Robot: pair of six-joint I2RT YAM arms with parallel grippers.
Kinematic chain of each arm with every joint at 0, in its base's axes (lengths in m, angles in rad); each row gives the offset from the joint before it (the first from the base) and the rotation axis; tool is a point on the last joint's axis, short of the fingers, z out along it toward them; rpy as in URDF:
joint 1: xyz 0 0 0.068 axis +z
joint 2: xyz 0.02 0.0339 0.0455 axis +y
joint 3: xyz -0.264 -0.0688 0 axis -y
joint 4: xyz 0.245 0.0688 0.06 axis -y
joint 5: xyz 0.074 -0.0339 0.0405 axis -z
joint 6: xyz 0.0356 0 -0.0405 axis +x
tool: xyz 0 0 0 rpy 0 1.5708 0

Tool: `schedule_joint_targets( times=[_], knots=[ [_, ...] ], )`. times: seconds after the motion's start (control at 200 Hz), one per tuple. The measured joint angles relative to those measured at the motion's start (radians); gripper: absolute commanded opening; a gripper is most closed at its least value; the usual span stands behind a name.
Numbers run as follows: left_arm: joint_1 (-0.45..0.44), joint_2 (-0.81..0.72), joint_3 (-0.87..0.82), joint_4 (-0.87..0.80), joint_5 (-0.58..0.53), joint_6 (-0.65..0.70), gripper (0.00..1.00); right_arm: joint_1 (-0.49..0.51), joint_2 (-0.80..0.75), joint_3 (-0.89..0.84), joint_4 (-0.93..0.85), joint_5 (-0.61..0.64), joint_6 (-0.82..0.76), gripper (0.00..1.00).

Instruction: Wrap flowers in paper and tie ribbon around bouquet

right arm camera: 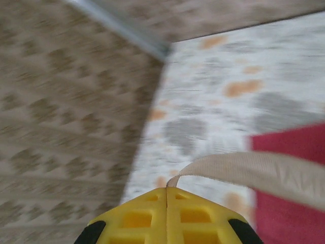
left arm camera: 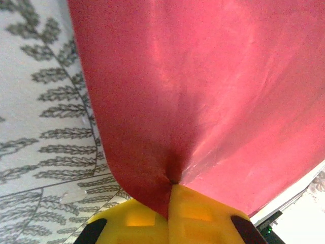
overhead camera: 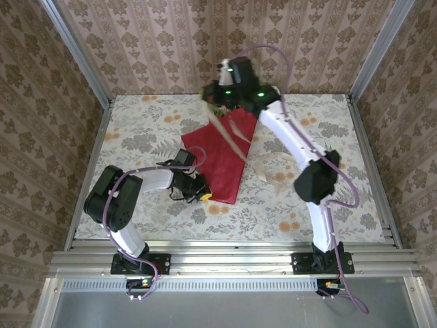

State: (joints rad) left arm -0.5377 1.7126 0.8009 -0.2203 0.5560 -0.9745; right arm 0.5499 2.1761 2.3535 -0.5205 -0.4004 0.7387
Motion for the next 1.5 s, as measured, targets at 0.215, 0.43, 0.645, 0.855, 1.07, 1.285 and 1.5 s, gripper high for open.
schedule_joint_targets(
  times=[0.215, 0.43, 0.645, 0.855, 1.07, 1.285, 1.5],
  knots=[
    [-0.051, -0.002, -0.018, 0.119, -0.037, -0.016, 0.00, 0.131, 0.409, 0.435, -0.015, -0.061, 0.154, 0.37],
    [-0.065, -0.018, -0.038, 0.153, -0.068, -0.022, 0.00, 0.108, 0.446, 0.331, -0.202, -0.053, 0.115, 0.53],
    [-0.066, -0.021, -0.042, 0.159, -0.074, -0.030, 0.00, 0.007, 0.166, 0.008, -0.308, 0.037, 0.020, 0.52],
    [-0.071, -0.031, -0.041, 0.153, -0.089, -0.051, 0.10, -0.208, -0.230, -0.482, -0.245, 0.107, -0.004, 0.29],
    [-0.072, -0.077, -0.023, 0.059, -0.135, -0.085, 0.26, -0.329, -0.305, -0.805, -0.181, 0.132, -0.002, 0.34],
    [-0.069, -0.161, -0.012, -0.036, -0.137, -0.132, 0.44, -0.303, -0.242, -0.891, -0.121, 0.114, 0.056, 0.39],
    [-0.034, -0.273, 0.041, -0.163, -0.143, -0.193, 0.50, -0.296, -0.177, -0.904, -0.020, 0.079, 0.156, 0.26]
  ],
)
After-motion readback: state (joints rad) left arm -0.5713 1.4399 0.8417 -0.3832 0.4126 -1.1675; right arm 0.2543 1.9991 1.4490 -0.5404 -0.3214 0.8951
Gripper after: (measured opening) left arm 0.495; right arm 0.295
